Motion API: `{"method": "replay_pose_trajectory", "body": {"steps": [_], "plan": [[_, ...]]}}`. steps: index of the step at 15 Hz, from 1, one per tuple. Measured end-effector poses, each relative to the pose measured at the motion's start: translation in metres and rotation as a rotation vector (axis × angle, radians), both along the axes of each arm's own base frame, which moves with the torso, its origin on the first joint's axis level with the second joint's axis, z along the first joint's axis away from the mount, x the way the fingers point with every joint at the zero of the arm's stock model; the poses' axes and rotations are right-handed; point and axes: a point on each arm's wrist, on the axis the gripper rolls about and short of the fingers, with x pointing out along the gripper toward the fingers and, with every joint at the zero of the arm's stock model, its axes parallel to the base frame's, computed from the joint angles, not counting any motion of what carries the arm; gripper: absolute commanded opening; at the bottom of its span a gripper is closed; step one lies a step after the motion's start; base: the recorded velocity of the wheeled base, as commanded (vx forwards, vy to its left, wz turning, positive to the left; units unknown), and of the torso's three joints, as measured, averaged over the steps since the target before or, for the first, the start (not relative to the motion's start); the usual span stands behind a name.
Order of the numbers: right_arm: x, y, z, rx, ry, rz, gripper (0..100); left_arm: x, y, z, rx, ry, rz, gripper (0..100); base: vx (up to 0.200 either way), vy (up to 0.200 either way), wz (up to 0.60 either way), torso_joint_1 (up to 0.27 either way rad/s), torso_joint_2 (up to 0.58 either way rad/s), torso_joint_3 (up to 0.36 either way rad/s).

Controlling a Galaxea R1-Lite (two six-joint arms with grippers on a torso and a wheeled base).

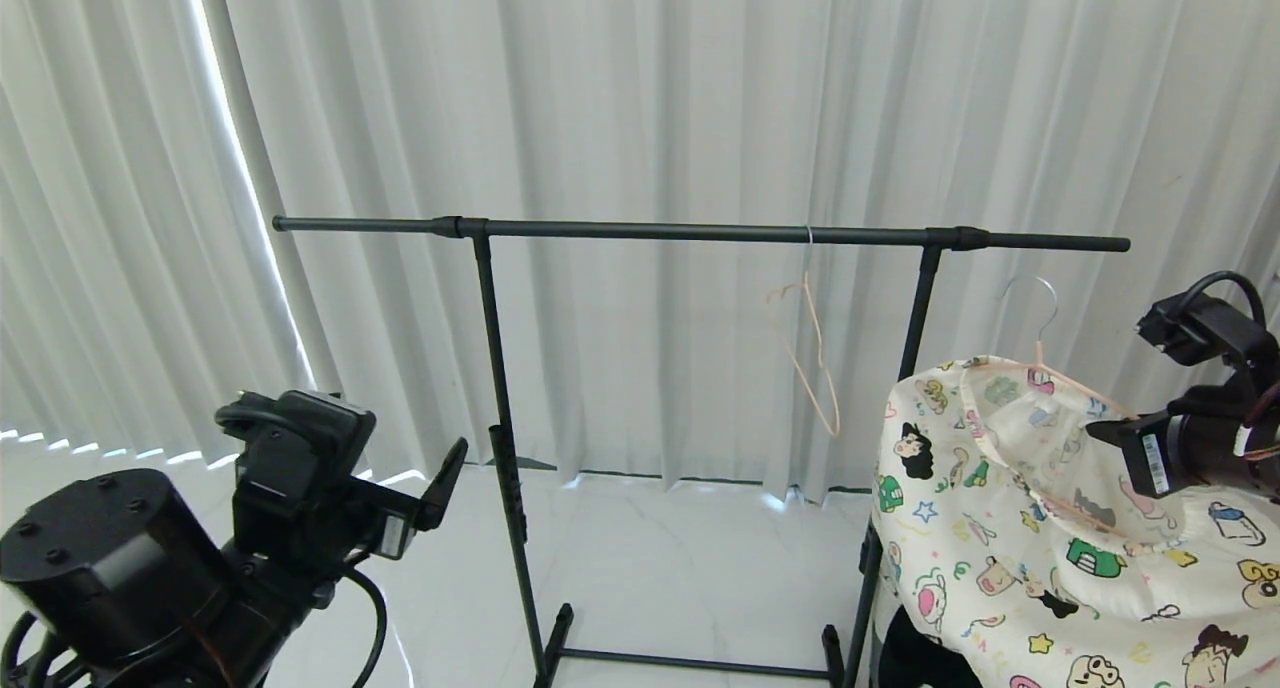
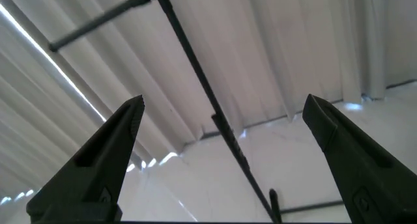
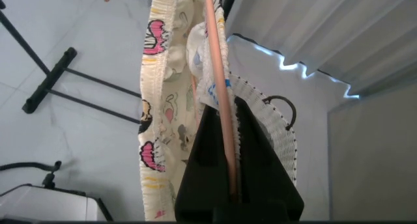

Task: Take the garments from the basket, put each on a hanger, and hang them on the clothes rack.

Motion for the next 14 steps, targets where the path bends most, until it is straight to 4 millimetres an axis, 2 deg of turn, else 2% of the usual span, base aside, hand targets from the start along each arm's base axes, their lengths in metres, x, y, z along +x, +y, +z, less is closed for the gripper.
{"method": "replay_pose_trajectory", "body": {"steps": [2,6,14], "plan": [[0.001,0.0,0.0,0.0,0.001,0.0,0,-0.008,0.006,0.01,0.0,-0.038,0.003,100,0.0,0.0,0.0,0.0,0.0,0.0],[0.013,0.003,0.012,0.007,-0.04,0.005,0,-0.014,0.019,0.017,-0.016,-0.073,0.058,100,0.2,0.0,0.0,-0.007,0.0,0.006],[0.033,0.005,0.023,0.034,-0.072,-0.005,0,-0.014,0.021,0.018,-0.015,-0.079,0.06,100,0.2,0.0,0.0,0.006,0.0,0.005]]}}
